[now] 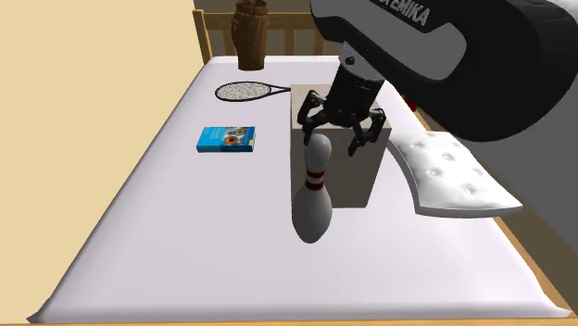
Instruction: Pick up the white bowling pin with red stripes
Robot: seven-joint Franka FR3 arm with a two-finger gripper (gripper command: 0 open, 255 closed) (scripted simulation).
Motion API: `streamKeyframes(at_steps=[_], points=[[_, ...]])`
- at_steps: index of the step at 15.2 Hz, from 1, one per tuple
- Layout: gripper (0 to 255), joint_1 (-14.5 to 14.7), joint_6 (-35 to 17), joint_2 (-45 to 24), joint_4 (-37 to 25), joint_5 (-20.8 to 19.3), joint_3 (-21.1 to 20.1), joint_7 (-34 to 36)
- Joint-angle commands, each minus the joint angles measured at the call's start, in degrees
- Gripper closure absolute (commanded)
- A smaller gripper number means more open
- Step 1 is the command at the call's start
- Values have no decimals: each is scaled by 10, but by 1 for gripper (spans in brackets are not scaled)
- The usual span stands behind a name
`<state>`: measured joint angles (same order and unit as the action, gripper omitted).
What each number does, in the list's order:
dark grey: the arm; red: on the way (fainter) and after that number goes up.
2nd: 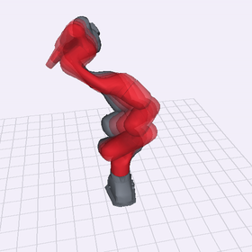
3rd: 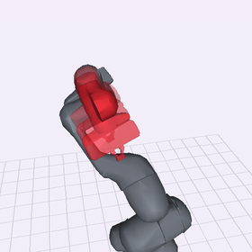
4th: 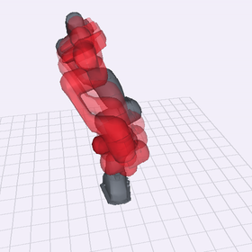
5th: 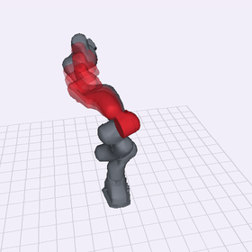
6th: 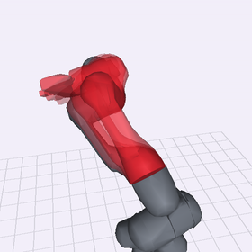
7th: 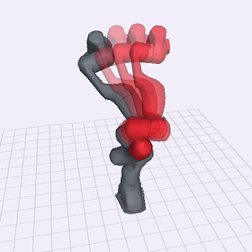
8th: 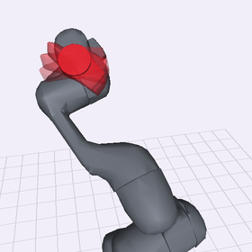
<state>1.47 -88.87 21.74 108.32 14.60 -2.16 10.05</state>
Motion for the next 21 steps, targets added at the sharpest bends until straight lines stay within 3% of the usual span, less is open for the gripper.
streamKeyframes(at_steps=[1,11,12,21], points=[[0,4,7,-47,-55,16,0,8],[0,5,-48,-40,8,21,-2,-5],[255,5,-47,-41,6,21,-2,-5],[255,5,-48,-40,8,21,-2,-5]])
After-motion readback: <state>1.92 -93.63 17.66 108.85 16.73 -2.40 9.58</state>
